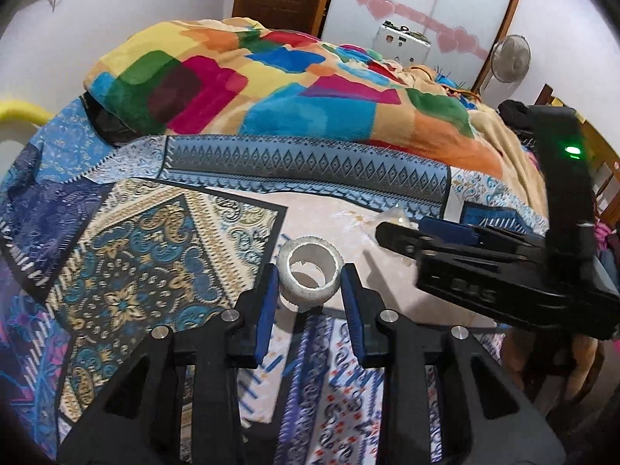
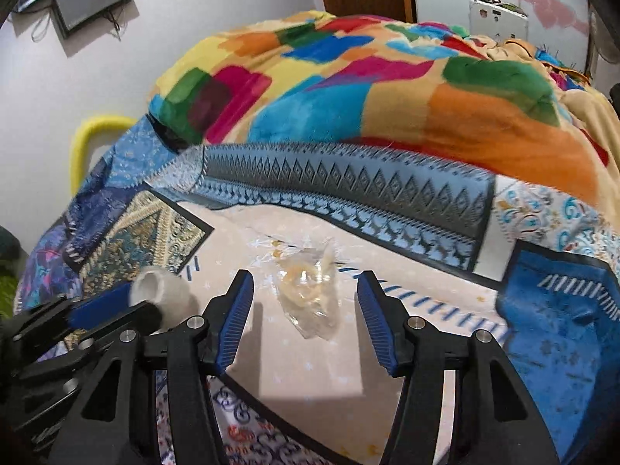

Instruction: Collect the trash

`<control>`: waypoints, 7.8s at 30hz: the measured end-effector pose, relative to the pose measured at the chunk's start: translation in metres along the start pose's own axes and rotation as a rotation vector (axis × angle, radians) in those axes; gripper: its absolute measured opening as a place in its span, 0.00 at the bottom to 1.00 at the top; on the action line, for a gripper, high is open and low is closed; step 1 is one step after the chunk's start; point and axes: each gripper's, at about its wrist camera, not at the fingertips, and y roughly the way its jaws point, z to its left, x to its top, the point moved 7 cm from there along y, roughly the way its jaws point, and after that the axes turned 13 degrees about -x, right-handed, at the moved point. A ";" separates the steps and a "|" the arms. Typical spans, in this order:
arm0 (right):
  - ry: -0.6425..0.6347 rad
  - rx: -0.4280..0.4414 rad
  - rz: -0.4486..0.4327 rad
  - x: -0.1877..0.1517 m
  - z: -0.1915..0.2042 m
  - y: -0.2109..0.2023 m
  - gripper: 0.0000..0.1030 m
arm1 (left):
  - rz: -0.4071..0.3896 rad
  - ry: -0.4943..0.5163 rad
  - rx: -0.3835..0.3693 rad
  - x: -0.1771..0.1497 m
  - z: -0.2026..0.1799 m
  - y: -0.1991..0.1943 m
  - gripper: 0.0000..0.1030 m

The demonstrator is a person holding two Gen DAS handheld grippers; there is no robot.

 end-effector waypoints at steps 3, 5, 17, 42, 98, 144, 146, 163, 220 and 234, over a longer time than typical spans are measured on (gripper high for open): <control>-0.006 -0.057 0.000 -0.003 0.003 0.005 0.38 | 0.000 0.018 0.012 -0.003 -0.003 -0.005 0.31; -0.035 -0.079 0.003 -0.005 0.008 0.004 0.24 | 0.000 0.042 0.029 -0.006 -0.007 -0.010 0.31; -0.076 -0.058 -0.067 -0.018 0.020 -0.074 0.22 | 0.001 0.121 0.067 -0.019 -0.050 -0.066 0.31; -0.182 -0.008 -0.267 -0.109 0.096 -0.322 0.22 | -0.167 0.069 0.185 -0.107 -0.078 -0.335 0.32; -0.478 0.318 0.358 -0.318 0.374 -0.206 0.32 | 0.071 -0.487 0.282 -0.405 0.159 -0.412 0.31; -0.064 0.081 -0.552 -0.288 0.156 -0.539 0.36 | -0.489 0.117 0.144 -0.299 -0.150 -0.609 0.36; -0.035 0.082 -0.571 -0.300 0.150 -0.551 0.36 | -0.496 0.143 0.136 -0.310 -0.165 -0.617 0.36; 0.087 -0.055 -0.633 -0.355 0.119 -0.580 0.99 | -0.465 0.167 0.116 -0.361 -0.194 -0.624 0.86; 0.036 -0.119 -0.658 -0.368 0.131 -0.589 1.00 | -0.471 0.147 0.124 -0.370 -0.194 -0.622 0.91; 0.038 -0.121 -0.664 -0.368 0.128 -0.592 1.00 | -0.485 0.181 0.104 -0.372 -0.201 -0.627 0.91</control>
